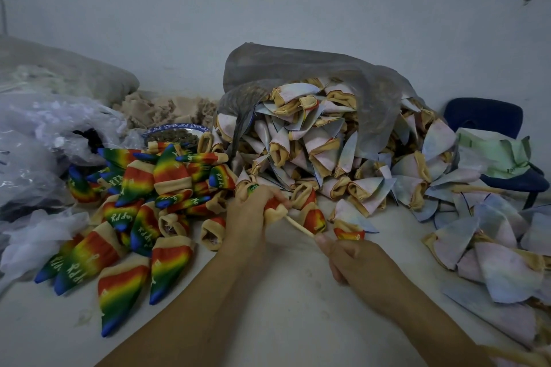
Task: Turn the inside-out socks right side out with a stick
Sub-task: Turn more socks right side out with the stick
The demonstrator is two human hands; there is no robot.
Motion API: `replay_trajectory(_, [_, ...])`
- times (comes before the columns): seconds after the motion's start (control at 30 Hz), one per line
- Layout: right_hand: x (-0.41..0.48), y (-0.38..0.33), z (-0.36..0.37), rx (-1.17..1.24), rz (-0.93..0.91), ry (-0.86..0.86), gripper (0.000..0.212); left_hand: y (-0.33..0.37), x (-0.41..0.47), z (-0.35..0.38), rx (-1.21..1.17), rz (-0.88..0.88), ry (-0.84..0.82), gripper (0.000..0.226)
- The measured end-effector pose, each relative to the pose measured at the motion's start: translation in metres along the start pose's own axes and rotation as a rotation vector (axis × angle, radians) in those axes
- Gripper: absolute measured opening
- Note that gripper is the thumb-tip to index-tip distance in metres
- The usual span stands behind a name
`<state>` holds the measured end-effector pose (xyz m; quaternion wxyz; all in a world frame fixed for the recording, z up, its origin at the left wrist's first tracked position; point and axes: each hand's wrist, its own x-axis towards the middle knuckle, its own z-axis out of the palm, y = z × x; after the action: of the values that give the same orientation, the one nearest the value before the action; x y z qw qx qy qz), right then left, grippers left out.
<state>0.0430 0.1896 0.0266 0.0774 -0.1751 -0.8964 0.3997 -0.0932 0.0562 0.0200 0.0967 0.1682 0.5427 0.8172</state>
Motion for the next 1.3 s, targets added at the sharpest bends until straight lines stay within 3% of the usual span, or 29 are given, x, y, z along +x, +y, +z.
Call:
replay_trajectory(0.17, [0.002, 0.000, 0.003, -0.028, 0.010, 0.052, 0.063, -0.004, 0.002, 0.000, 0.011, -0.025, 0.063, 0.043])
replay_trajectory(0.3, [0.004, 0.000, 0.001, 0.014, 0.025, 0.092, 0.063, 0.000, 0.000, 0.002, 0.026, -0.011, 0.062, 0.042])
replay_trajectory(0.37, [0.005, 0.000, 0.001, 0.016, 0.030, 0.106, 0.064, -0.001, 0.001, 0.001, -0.007, -0.011, 0.040, 0.056])
replay_trajectory(0.53, [0.007, 0.001, 0.002, 0.006, 0.028, 0.131, 0.064, -0.001, -0.001, 0.001, -0.104, -0.087, -0.104, 0.034])
replay_trajectory(0.9, [0.010, 0.013, -0.013, -0.213, -0.036, 0.282, 0.072, -0.009, 0.001, 0.000, 0.015, -0.047, -0.057, 0.043])
replay_trajectory(1.13, [0.007, 0.010, -0.013, -0.213, -0.027, 0.306, 0.072, -0.006, -0.004, 0.003, 0.104, -0.045, -0.085, 0.037])
replay_trajectory(1.3, [0.005, -0.001, 0.006, 0.065, 0.028, 0.298, 0.050, -0.009, -0.012, 0.015, 0.341, 0.034, 0.014, 0.051])
